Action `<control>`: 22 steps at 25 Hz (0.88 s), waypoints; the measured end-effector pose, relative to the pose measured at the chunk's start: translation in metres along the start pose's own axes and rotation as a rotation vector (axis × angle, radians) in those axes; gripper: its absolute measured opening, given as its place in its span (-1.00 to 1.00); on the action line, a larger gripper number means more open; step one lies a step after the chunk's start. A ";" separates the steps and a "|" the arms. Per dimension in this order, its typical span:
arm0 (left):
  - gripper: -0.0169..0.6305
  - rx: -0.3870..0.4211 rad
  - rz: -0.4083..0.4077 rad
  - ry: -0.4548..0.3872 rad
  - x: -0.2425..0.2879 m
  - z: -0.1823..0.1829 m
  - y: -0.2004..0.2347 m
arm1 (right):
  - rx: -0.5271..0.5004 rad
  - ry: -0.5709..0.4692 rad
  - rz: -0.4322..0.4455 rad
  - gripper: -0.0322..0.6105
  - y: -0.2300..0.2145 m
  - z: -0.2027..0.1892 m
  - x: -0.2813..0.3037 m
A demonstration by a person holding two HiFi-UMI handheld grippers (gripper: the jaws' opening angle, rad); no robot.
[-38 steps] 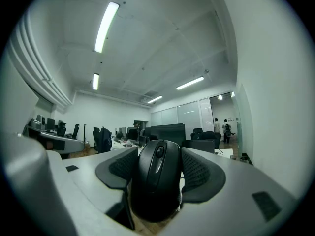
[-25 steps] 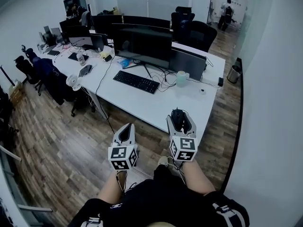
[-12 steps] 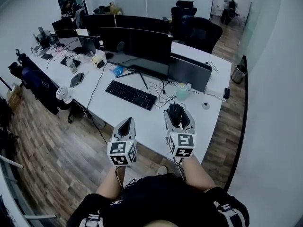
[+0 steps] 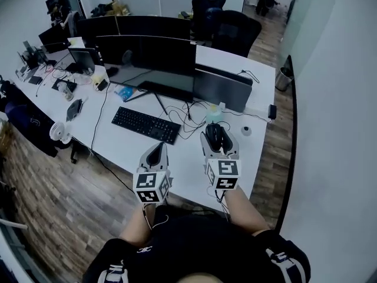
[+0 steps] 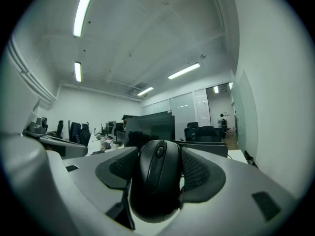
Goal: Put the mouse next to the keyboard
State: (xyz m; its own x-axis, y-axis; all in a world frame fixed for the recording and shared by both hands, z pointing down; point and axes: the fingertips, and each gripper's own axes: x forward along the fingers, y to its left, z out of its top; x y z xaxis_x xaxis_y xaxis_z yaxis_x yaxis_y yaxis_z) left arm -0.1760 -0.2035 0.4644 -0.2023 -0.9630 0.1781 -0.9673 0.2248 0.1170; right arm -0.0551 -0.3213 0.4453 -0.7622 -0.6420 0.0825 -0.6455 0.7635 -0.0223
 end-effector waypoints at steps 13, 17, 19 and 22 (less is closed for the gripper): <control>-0.91 0.070 -0.257 0.018 0.100 0.029 0.038 | 0.030 0.022 -0.248 0.02 -0.032 -0.010 0.085; -0.91 0.061 -0.286 0.022 0.115 0.033 0.061 | 0.024 0.054 -0.298 0.02 -0.034 -0.023 0.115; -0.91 0.050 -0.294 0.028 0.120 0.031 0.071 | 0.031 0.083 -0.319 0.02 -0.036 -0.034 0.128; -0.91 0.033 -0.305 0.037 0.129 0.029 0.084 | 0.042 0.129 -0.339 0.02 -0.038 -0.053 0.145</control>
State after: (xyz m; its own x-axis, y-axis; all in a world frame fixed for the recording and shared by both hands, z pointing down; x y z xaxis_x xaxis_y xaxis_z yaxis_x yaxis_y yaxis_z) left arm -0.2873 -0.3133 0.4689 0.1029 -0.9791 0.1752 -0.9871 -0.0788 0.1391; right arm -0.1386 -0.4395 0.5110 -0.4940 -0.8419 0.2172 -0.8638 0.5036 -0.0123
